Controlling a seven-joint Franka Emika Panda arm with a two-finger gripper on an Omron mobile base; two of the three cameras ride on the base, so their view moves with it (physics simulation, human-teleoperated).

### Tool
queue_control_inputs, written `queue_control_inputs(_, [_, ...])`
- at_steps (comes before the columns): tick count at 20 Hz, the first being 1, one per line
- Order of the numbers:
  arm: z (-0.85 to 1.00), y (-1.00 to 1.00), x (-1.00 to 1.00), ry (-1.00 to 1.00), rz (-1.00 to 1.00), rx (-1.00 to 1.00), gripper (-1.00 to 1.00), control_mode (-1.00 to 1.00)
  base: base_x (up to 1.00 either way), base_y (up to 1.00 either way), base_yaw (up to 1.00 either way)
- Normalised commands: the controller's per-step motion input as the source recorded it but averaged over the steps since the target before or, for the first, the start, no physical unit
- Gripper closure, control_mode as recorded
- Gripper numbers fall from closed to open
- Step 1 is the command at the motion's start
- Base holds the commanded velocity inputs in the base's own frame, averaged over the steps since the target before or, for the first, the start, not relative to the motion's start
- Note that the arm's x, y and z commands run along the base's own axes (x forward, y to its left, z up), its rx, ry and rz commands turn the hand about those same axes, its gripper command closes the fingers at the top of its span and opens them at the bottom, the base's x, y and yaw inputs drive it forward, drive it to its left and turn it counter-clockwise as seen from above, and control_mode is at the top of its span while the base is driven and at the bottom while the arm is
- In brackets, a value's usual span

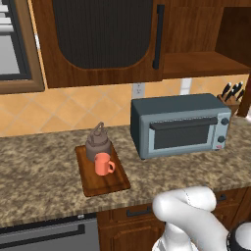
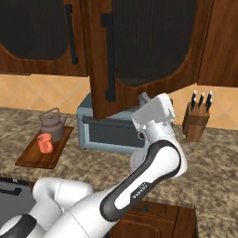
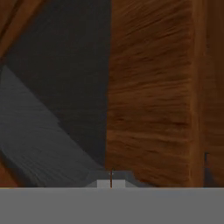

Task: Pick the kettle from the counter and place it on the tray. Then pick the mug from the cabinet and place it on the tray. Then close the cabinet doors.

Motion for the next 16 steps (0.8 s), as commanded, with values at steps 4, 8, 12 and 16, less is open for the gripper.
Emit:
queue_control_inputs(4, [0.16, 0.42, 0.26, 0.31, 0.00, -0.10, 1.00, -1.00, 0.00, 0.00, 0.00])
queue_control_inputs(8, [0.09, 0.33, 0.60, 0.40, 0.00, -0.05, 1.00, -1.00, 0.00, 0.00, 0.00])
queue_control_inputs(12, [0.00, 0.33, 0.68, 0.36, -0.01, -0.03, 1.00, -1.00, 0.00, 0.00, 0.00])
queue_control_inputs(16, [-0.03, 0.47, 0.69, 0.16, -0.07, 0.00, 1.00, -1.00, 0.00, 0.00, 0.00])
